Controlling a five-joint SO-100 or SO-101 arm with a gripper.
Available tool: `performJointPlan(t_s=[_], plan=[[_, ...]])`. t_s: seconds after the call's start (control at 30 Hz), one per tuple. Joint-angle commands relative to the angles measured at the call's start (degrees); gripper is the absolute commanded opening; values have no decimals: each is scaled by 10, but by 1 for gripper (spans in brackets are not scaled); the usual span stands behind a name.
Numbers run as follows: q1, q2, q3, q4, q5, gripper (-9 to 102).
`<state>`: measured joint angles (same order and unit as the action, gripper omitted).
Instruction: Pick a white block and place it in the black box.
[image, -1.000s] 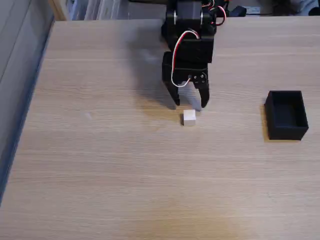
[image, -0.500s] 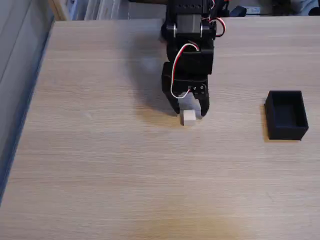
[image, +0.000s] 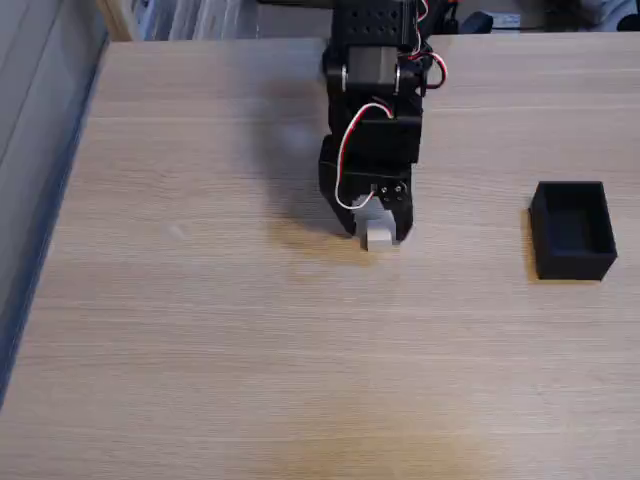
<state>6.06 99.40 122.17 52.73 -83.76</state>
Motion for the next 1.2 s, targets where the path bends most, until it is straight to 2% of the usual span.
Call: performJointPlan(t_s=[0.0,0.27,0.5,0.73,0.97,1.17], plan=[[2,-1,-20,-6,5,24],[-3,-6,-25,13,-5,0],[5,47,10,19,-33,0],[-25,216,111,24,-59,0],[-147,378,163,47,-59,0],[-265,361,70,82,-19,0]])
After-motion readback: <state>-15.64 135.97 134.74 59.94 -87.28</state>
